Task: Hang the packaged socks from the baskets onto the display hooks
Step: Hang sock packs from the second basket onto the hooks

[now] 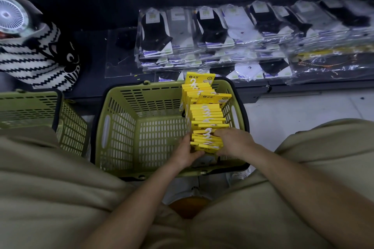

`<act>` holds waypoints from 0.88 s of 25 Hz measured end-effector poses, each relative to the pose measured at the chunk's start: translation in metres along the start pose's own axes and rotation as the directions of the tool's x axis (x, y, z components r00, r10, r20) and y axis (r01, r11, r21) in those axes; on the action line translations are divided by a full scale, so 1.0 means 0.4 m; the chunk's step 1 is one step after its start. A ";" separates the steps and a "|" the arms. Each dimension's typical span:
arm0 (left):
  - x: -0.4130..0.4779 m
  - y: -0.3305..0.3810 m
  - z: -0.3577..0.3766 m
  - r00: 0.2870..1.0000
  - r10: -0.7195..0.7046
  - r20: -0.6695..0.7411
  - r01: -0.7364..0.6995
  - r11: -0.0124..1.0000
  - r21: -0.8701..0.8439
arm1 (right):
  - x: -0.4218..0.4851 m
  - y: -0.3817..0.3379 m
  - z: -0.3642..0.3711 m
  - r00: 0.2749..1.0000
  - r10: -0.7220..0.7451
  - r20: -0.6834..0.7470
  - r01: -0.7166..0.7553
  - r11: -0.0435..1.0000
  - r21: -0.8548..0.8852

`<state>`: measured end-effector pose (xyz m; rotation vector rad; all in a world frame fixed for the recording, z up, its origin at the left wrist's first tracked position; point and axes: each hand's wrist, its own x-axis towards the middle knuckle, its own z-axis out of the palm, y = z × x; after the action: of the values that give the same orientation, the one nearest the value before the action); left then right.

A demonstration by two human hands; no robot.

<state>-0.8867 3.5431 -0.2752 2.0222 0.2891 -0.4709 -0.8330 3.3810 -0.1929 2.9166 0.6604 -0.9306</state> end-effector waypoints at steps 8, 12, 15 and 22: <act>0.002 0.024 -0.033 0.995 -0.004 -0.096 0.009 0.999 0.051 | 0.013 0.005 -0.054 0.994 0.005 -0.110 0.028 0.954 0.300; -0.011 0.062 -0.109 0.995 0.026 -0.098 -0.043 0.984 -0.173 | 0.030 -0.004 -0.104 0.983 -0.029 -0.182 0.132 0.797 0.589; -0.030 0.091 -0.169 0.977 0.100 -0.188 -0.164 0.916 -0.367 | 0.042 -0.044 -0.143 0.977 -0.020 -0.212 0.198 0.449 0.872; -0.022 0.237 -0.293 0.913 0.206 -0.353 -0.376 0.762 -0.527 | 0.085 -0.154 -0.241 0.937 0.012 -0.349 0.349 -0.029 0.937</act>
<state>-0.8329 3.6016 -0.1467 1.4697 0.2391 0.1093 -0.7791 3.4633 -0.1252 4.4549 0.3390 -1.5953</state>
